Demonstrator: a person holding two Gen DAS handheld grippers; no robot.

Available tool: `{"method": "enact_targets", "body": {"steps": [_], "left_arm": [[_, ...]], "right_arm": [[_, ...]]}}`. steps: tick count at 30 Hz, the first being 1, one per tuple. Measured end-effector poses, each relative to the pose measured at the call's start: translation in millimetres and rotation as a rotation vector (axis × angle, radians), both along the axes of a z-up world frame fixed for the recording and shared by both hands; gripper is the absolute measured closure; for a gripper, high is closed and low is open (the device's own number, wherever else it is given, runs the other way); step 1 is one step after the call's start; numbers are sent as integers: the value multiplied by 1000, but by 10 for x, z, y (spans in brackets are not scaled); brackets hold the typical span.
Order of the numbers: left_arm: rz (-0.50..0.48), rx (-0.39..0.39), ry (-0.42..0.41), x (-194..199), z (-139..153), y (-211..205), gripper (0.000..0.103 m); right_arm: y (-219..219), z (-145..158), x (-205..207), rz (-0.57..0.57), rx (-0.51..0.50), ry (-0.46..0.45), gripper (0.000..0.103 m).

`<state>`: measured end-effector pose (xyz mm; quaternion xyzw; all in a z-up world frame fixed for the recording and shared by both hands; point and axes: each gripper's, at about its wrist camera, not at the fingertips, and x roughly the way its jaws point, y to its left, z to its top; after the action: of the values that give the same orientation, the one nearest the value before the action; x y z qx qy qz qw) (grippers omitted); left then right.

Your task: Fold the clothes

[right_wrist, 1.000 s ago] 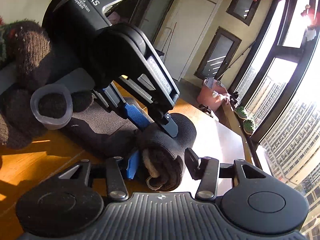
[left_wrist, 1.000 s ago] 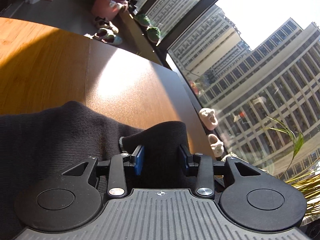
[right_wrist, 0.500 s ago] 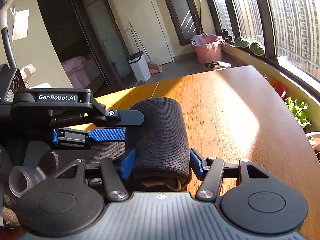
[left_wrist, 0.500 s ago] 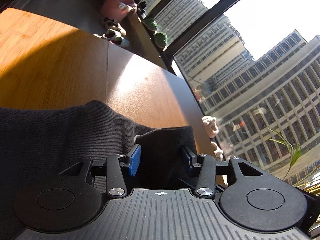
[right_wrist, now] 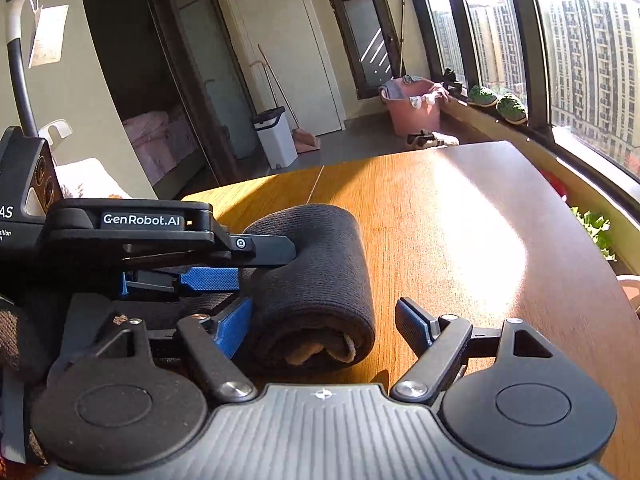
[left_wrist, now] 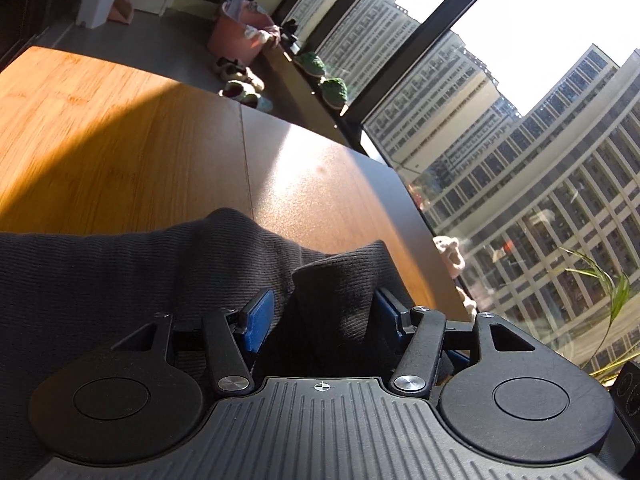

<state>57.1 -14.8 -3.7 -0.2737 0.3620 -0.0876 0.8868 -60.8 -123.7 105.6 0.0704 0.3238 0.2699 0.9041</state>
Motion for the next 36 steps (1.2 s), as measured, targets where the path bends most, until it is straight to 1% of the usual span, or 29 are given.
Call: {"method": "enact_targets", "body": {"steps": [2, 3, 5, 7, 9, 10, 11, 13, 16, 18, 19, 20, 21, 22, 23, 24, 25, 27, 29, 30, 31, 32, 33, 34, 35, 36], "left_arm": [[-4, 17, -3, -2, 16, -28, 40], [-4, 20, -3, -1, 19, -34, 40], [-2, 21, -3, 3, 19, -35, 40], [2, 13, -5, 16, 6, -40, 38], [5, 1, -8, 31, -9, -51, 34], [1, -14, -8, 38, -18, -68, 34], [-9, -29, -7, 51, -23, -93, 34], [-32, -43, -6, 73, -7, -146, 33], [-46, -38, -35, 50, 90, -228, 31], [-52, -36, -63, 22, 169, -276, 26], [-58, -34, -75, 10, 202, -304, 22], [-63, -24, -84, 2, 228, -336, 20], [-66, 2, -88, 3, 237, -379, 20], [-61, 43, -84, 10, 230, -427, 20], [-53, 80, -80, 17, 206, -461, 18], [-46, 92, -76, 26, 173, -459, 18], [-41, 85, -69, 35, 138, -429, 18], [-29, 70, -55, 48, 70, -362, 18], [-19, 65, -47, 46, 29, -302, 17], [-16, 63, -43, 42, 15, -279, 17], [-13, 59, -40, 39, 7, -261, 17], [-11, 52, -40, 30, 11, -252, 18], [-8, 47, -40, 16, 33, -241, 19], [-4, 41, -44, 1, 69, -224, 21], [2, 32, -51, -20, 104, -202, 25], [6, 24, -60, -42, 143, -178, 26]], "right_arm": [[-60, -84, 77, 3, 62, 54, 28], [-90, -127, 116, 4, 94, 81, 39], [-87, -131, 70, 3, 95, 69, 45], [-99, -111, 40, 6, 77, 46, 55], [-135, -76, 29, 14, 55, 27, 60], [-158, -56, 18, 17, 44, 20, 60], [-200, -18, -3, 14, 18, 4, 60], [-197, 38, -94, 2, -78, -59, 60], [-30, 103, -250, -6, -302, -198, 60], [76, 103, -296, 4, -387, -236, 59], [135, 95, -320, 10, -420, -256, 58], [195, 87, -344, 17, -453, -277, 58], [256, 79, -368, 24, -486, -297, 58], [287, 72, -374, 32, -496, -305, 57], [316, 65, -380, 40, -505, -312, 55], [345, 58, -385, 47, -514, -319, 52], [280, 91, -368, 52, -464, -300, 48], [135, 162, -333, 60, -357, -259, 46], [-16, 241, -269, 35, -249, -222, 46], [-38, 241, -230, 30, -228, -207, 46], [-57, 239, -192, 25, -209, -191, 48], [-25, 224, -178, 29, -213, -191, 51], [11, 208, -167, 33, -218, -192, 51], [79, 172, -177, 39, -257, -206, 52], [158, 101, -211, 49, -303, -219, 52], [201, 39, -226, 54, -336, -214, 52]]}}
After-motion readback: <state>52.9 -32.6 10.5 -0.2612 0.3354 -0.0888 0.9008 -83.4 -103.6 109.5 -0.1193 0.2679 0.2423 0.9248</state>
